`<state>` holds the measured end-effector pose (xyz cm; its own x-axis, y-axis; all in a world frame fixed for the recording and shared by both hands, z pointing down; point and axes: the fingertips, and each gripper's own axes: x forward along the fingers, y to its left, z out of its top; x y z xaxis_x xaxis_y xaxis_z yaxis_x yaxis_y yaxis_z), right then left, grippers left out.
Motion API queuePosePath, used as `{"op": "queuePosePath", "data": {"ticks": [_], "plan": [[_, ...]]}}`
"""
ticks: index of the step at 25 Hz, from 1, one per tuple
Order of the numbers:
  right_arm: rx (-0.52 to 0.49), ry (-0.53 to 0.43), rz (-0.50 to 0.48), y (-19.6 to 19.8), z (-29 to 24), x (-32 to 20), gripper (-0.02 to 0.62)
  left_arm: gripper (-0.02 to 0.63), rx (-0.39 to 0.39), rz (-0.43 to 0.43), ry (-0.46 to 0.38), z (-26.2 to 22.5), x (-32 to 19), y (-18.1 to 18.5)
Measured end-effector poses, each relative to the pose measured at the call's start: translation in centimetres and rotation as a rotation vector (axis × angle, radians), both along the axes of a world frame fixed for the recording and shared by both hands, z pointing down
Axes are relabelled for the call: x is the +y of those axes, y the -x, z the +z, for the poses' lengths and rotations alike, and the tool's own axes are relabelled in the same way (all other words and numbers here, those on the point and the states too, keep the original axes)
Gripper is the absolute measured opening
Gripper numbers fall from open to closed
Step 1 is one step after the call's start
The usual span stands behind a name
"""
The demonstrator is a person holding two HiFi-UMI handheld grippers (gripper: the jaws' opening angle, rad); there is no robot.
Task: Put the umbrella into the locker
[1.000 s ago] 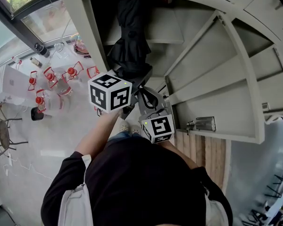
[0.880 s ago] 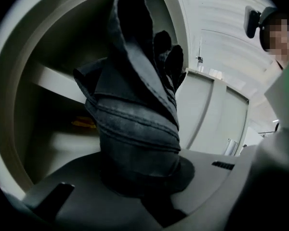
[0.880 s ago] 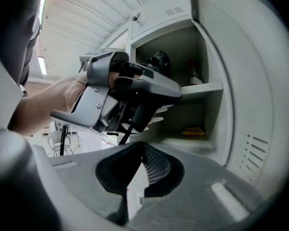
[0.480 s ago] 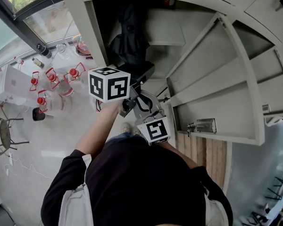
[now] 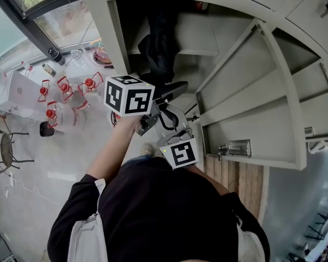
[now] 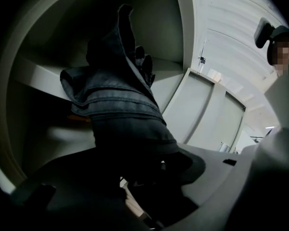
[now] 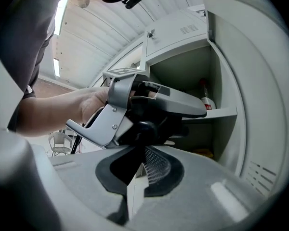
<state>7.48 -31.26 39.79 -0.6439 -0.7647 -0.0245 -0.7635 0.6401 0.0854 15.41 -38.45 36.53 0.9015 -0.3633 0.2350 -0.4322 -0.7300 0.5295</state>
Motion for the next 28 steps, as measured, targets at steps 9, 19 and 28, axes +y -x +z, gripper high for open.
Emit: {"op": "queuePosePath", "data": {"ticks": [9, 19, 28], "plan": [[-0.031, -0.068, 0.011, -0.5, -2.9, 0.1, 0.003, 0.298, 0.086, 0.010, 0.043, -2.1, 0.6, 0.2], [-0.036, -0.098, 0.003, -0.4, -4.4, 0.3, 0.003, 0.347, 0.181, -0.011, 0.165, -3.0, 0.7, 0.7], [-0.058, -0.020, 0.013, -0.2, -2.8, -0.2, 0.003, 0.351, -0.131, -0.271, -0.063, -2.3, -0.1, 3.6]]}}
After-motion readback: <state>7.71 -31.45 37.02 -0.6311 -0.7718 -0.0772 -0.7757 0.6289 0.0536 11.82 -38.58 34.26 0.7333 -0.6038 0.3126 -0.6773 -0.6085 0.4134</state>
